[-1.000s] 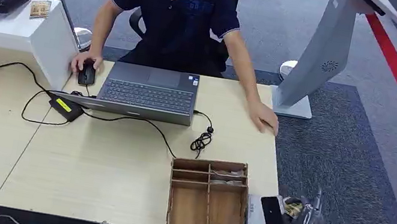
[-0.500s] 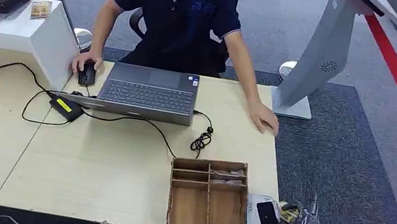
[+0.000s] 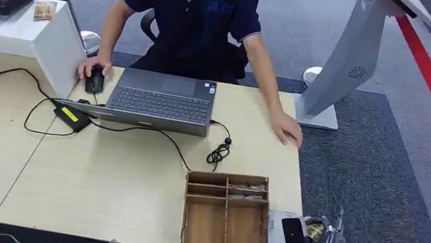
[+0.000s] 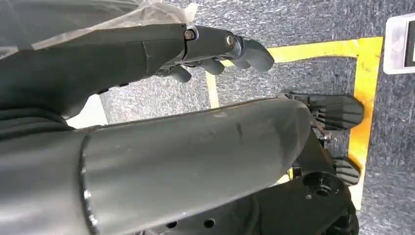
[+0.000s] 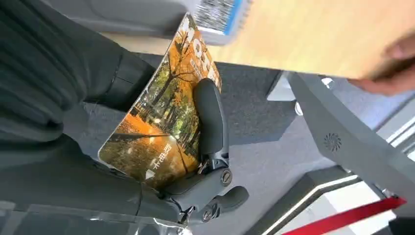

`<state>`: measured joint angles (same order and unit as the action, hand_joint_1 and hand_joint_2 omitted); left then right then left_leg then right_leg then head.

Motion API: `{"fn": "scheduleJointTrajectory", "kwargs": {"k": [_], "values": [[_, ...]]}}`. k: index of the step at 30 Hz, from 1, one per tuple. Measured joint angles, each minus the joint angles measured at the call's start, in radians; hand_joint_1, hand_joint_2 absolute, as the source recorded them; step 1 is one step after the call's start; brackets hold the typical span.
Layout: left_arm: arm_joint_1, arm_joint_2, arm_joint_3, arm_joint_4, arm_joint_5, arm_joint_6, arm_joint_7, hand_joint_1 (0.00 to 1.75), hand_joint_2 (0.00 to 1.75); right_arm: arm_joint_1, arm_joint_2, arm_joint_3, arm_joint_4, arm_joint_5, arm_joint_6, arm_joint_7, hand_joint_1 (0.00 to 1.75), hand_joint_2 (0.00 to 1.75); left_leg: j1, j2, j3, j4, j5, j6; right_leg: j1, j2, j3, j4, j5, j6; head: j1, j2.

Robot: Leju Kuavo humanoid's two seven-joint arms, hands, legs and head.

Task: Pass the card to the sensor for recognition and then transmit it.

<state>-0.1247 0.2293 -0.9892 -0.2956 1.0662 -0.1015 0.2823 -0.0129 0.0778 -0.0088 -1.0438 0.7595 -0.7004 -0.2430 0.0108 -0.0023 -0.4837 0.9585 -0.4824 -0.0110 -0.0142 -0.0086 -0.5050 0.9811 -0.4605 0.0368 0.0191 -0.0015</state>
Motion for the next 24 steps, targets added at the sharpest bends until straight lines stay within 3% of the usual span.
{"fn": "scheduleJointTrajectory", "kwargs": {"k": [6, 11, 17, 24], "values": [[0.000, 0.002, -0.001, 0.000, -0.019, -0.018, 0.000, 0.00, 0.00, -0.045, 0.006, 0.037, -0.165, -0.011, -0.001, 0.072, 1.75, 1.75, 0.000, 0.000, 0.000, 0.000, 0.000, 0.000, 0.000, 0.000, 0.000, 0.000, 0.000, 0.000, 0.000, 0.000], [0.000, 0.006, -0.002, 0.000, -0.035, -0.034, -0.003, 0.00, 0.00, -0.073, 0.005, 0.083, -0.263, 0.025, 0.000, 0.073, 1.75, 1.75, 0.000, 0.000, -0.001, 0.000, 0.000, 0.000, 0.000, 0.000, -0.001, 0.001, 0.001, -0.001, 0.000, 0.000], [-0.004, 0.013, -0.005, 0.000, -0.061, -0.055, -0.005, 0.00, 0.00, -0.178, 0.000, 0.191, -0.345, 0.066, 0.000, 0.148, 1.75, 1.75, 0.000, 0.001, -0.001, 0.000, 0.001, -0.001, 0.000, 0.000, -0.001, 0.001, 0.001, -0.001, 0.000, 0.000], [-0.005, 0.017, -0.014, 0.000, -0.077, -0.063, -0.005, 0.00, 0.00, -0.250, -0.005, 0.288, -0.373, -0.032, 0.002, 0.127, 1.75, 1.75, 0.000, 0.000, -0.001, 0.000, 0.001, -0.001, 0.000, 0.000, -0.001, 0.001, 0.001, -0.001, 0.000, 0.000]]}}
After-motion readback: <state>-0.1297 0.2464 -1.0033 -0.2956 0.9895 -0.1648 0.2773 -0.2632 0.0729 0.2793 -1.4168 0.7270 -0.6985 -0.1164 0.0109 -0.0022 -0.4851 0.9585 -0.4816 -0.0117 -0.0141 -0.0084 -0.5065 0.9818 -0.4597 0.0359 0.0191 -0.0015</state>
